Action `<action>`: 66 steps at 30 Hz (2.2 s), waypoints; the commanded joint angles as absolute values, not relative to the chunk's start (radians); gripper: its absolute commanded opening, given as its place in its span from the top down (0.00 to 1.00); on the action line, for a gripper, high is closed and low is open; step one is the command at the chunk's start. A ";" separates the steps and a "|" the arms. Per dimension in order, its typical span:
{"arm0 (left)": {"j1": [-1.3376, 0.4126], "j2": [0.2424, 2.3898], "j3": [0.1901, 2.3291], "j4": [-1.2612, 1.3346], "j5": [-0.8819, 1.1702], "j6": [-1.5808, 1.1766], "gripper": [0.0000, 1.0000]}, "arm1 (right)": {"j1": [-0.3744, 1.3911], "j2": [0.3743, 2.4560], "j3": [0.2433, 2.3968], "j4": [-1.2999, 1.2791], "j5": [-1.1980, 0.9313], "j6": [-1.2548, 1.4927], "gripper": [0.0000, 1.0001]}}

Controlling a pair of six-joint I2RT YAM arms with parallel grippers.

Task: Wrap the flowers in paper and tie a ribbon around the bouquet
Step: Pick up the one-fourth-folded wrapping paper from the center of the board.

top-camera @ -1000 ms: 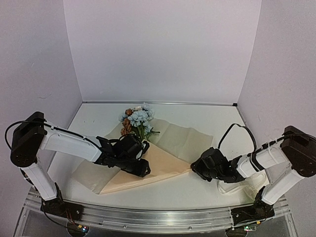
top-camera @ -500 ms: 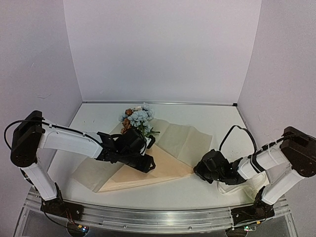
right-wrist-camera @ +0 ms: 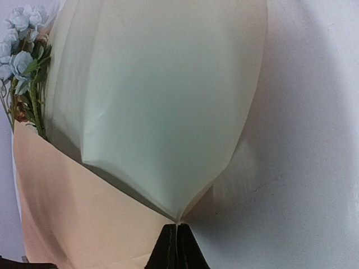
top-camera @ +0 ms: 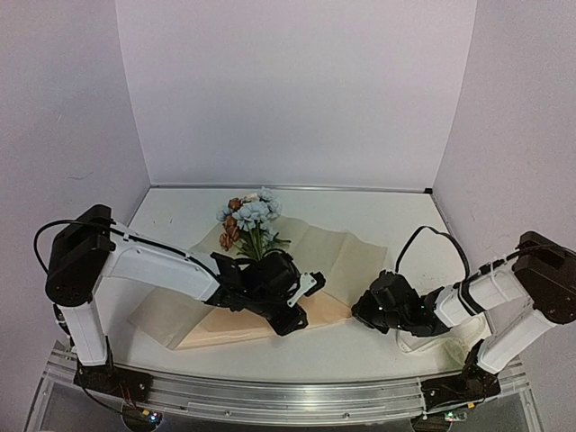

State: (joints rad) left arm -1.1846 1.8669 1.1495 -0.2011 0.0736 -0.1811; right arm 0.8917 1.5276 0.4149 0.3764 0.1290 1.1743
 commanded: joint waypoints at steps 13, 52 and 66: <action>-1.202 2.003 1.246 -0.217 0.009 -0.031 0.80 | 0.903 1.449 0.448 0.424 -0.048 1.036 1.00; -1.116 1.337 0.611 -0.177 0.117 -0.578 0.78 | 0.976 1.257 0.425 0.131 0.122 0.743 1.00; -1.095 1.541 0.650 -0.115 0.100 -0.555 0.89 | 1.002 1.182 0.482 0.016 0.077 0.656 1.00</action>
State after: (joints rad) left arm -1.1024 1.5013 0.6131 -0.1570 0.1040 -0.5542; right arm 0.9768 1.2189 0.4184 0.0950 0.0889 0.7205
